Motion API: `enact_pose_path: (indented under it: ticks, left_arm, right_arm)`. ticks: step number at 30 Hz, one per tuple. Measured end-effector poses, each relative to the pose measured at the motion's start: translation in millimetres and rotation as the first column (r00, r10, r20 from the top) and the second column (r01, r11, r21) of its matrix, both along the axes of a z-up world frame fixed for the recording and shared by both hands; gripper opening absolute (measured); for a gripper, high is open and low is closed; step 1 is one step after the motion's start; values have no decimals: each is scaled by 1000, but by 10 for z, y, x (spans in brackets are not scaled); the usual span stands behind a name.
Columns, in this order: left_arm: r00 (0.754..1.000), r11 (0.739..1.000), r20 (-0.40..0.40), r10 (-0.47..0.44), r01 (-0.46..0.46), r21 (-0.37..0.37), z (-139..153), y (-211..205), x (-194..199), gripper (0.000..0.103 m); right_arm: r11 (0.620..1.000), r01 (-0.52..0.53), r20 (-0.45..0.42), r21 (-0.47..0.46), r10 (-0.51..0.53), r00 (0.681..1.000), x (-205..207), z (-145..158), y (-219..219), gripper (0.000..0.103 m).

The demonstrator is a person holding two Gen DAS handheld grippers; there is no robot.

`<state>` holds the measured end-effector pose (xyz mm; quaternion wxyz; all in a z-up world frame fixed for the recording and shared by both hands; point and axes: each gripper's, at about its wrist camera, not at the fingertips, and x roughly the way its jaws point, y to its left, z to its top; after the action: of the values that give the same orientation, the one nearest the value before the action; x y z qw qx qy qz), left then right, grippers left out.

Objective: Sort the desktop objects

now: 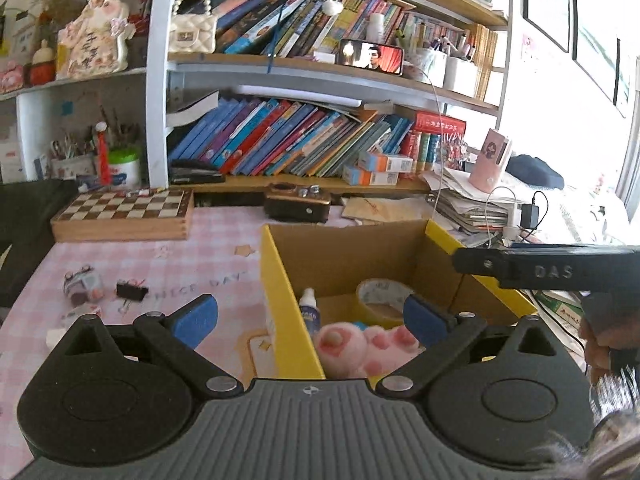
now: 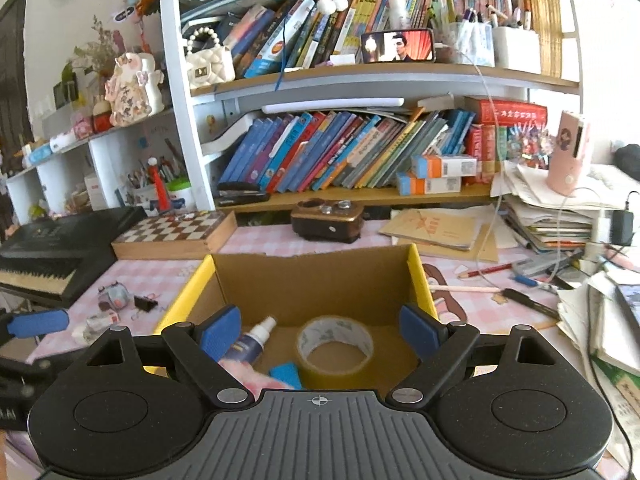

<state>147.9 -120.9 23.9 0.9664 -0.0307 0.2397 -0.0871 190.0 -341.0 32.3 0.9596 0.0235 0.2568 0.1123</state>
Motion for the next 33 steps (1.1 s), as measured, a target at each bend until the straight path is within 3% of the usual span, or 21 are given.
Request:
enact_pose_path:
  ticks: [19, 33]
  left_arm:
    - [997, 998, -53, -62, 62, -11, -235, 459, -509, 103]
    - [989, 993, -91, -118, 118, -12, -344, 880, -779, 103]
  right_arm:
    - [989, 137, -85, -50, -141, 986, -836, -313, 413, 89]
    - [976, 209, -124, -66, -216, 969, -1244, -376, 800, 89]
